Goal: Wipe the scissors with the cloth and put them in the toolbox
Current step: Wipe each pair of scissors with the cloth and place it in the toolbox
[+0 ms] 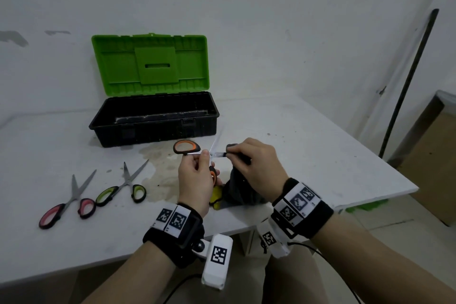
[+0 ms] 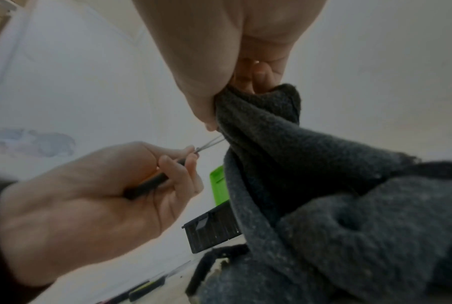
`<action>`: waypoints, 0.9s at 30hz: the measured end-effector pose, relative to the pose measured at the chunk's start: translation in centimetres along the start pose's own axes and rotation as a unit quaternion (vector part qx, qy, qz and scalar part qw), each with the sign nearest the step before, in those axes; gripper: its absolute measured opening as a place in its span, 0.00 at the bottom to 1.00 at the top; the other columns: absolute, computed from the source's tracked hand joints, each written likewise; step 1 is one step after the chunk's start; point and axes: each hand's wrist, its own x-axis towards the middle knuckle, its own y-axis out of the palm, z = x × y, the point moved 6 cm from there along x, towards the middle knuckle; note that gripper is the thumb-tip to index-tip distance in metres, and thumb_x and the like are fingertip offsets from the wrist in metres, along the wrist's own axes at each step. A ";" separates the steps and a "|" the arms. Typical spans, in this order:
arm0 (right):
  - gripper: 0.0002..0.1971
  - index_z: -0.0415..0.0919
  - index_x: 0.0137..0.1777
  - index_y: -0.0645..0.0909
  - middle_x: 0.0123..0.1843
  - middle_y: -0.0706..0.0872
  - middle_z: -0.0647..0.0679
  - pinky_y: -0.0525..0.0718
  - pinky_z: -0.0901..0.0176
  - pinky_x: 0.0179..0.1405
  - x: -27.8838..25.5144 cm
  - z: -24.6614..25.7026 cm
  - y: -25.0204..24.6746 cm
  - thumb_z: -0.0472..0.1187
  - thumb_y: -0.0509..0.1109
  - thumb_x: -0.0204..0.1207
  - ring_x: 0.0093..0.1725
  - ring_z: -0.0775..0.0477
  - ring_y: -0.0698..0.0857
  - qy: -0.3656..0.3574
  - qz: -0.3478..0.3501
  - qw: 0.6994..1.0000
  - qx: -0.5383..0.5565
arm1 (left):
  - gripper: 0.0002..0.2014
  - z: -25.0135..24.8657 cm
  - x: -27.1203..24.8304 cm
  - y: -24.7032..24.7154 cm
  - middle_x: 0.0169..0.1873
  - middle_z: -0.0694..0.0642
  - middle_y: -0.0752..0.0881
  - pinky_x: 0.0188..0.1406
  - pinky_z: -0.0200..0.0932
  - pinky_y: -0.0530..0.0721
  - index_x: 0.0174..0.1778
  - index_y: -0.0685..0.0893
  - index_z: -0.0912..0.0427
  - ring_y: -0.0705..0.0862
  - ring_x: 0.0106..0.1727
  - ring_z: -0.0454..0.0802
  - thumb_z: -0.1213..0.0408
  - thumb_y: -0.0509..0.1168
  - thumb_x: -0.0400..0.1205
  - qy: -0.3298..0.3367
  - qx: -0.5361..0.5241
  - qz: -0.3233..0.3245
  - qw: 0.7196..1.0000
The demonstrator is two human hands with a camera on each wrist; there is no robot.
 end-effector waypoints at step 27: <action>0.06 0.45 0.48 0.88 0.44 0.89 0.52 0.75 0.64 0.45 -0.4 -4.1 -0.4 0.43 0.70 0.79 0.45 0.51 0.85 0.117 0.089 0.987 -0.066 | 0.10 0.5 0.2 -1.8 0.33 0.61 0.80 0.22 0.44 0.81 0.43 0.77 0.62 0.81 0.24 0.46 0.62 0.61 0.89 -0.010 0.037 0.019 0.999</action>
